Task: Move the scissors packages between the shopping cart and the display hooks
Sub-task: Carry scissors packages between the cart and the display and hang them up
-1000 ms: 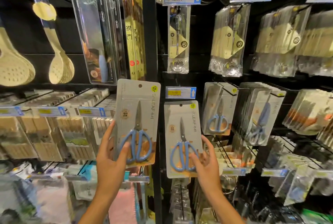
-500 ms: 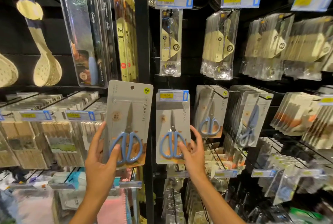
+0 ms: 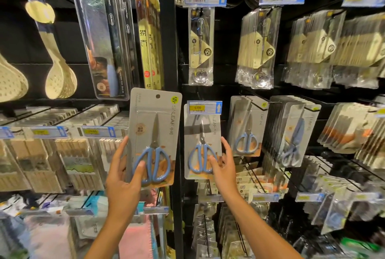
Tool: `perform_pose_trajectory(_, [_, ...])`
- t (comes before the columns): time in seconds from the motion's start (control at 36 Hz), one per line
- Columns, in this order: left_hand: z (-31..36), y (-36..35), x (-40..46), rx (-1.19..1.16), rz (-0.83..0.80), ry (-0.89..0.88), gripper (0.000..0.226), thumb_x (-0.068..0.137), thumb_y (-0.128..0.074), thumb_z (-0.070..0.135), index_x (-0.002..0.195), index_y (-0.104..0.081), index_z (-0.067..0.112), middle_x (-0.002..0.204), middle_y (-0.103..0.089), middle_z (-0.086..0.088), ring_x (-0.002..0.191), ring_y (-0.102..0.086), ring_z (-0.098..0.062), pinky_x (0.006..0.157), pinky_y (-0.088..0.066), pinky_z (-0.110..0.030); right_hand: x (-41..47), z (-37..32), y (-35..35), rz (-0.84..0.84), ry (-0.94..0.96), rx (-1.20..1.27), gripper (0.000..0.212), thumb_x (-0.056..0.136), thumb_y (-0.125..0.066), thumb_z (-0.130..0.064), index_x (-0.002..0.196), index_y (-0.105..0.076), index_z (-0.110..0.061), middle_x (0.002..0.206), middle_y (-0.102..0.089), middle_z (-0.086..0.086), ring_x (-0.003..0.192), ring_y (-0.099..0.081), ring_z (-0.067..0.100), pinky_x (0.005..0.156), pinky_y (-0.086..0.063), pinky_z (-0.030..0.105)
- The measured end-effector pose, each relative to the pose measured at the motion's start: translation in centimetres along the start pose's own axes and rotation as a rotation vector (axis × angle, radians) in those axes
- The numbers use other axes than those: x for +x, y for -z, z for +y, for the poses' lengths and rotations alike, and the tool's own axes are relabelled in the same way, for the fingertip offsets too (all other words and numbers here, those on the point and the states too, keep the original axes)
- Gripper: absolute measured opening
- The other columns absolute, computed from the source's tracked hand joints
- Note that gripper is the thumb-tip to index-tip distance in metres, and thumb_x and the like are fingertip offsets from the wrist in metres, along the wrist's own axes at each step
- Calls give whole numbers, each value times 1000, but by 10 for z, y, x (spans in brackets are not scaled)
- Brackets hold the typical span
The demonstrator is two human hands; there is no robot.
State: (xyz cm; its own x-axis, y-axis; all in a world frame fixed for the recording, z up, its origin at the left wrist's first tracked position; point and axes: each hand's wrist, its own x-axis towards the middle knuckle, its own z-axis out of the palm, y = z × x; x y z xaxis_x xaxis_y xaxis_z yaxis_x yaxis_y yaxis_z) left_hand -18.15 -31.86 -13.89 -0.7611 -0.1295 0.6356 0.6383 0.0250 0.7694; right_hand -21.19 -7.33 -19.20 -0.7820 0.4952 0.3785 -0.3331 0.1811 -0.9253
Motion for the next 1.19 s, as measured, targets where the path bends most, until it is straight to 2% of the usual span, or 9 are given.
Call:
perform_pose_trajectory(0.08, [-3,2,2,-8,5,3,68,94,-63,0,149,-43,34,140,-49,41,132,-49,9,98,-46,-8,9,4,-6,14,42,-86,65,104,-53,-16,153,-27,-49,127,-64,-15,108,-63,14,87,-58,46])
perform_pose_trajectory(0.28, [-11,2,4,15,10,20,69,94,-64,5,151,-42,37,153,-44,25,143,-44,-7,116,-42,-47,40,25,-18,-2,32,-473,71,105,-44,-38,148,5,-65,122,-61,5,90,-65,21,63,-54,33])
perform_pose_trajectory(0.39, [-15,3,7,19,12,30,69,95,-64,4,150,-43,39,153,-45,22,143,-44,-11,115,-42,-52,59,31,-19,-37,-8,-572,70,106,-43,-40,153,6,-55,140,-55,4,106,-65,26,81,-53,42])
perform_pose_trajectory(0.53, [-19,3,10,35,16,3,69,94,-64,3,152,-41,34,154,-45,20,143,-46,-12,114,-44,-41,83,47,-24,-54,-41,-669,78,105,-45,-37,148,15,-61,106,-64,5,82,-66,22,75,-58,50])
perform_pose_trajectory(0.78, [-20,2,11,34,14,3,67,93,-64,11,152,-41,32,154,-44,22,143,-45,-9,113,-43,-39,110,67,-29,-39,-49,-700,82,104,-47,-33,146,17,-63,91,-63,8,77,-66,24,76,-58,53])
perform_pose_trajectory(0.89, [-20,4,9,62,14,11,66,93,-64,14,152,-40,33,155,-42,21,145,-42,-11,117,-40,-49,108,62,-30,-67,-47,-674,76,104,-48,-38,154,8,-53,116,-64,11,95,-67,29,81,-56,48])
perform_pose_trajectory(1.03, [-18,4,6,77,10,25,68,95,-64,8,150,-40,40,152,-43,29,139,-48,-6,110,-47,-40,93,58,-28,-65,-19,-687,84,101,-56,-37,158,6,-42,157,-26,13,136,-41,37,101,-45,51])
perform_pose_trajectory(1.11, [-20,5,3,87,8,19,67,96,-64,9,151,-40,37,155,-42,24,142,-47,-14,113,-45,-49,66,57,-21,-97,19,-568,80,102,-55,-35,158,1,-43,162,-19,8,147,-27,32,113,-34,50])
perform_pose_trajectory(1.19, [-22,7,0,78,-2,29,68,96,-64,9,151,-40,40,155,-45,17,141,-48,-15,112,-46,-50,30,45,-18,-119,81,-374,72,103,-54,-36,157,-8,-48,156,-31,-3,142,-37,15,115,-38,45])
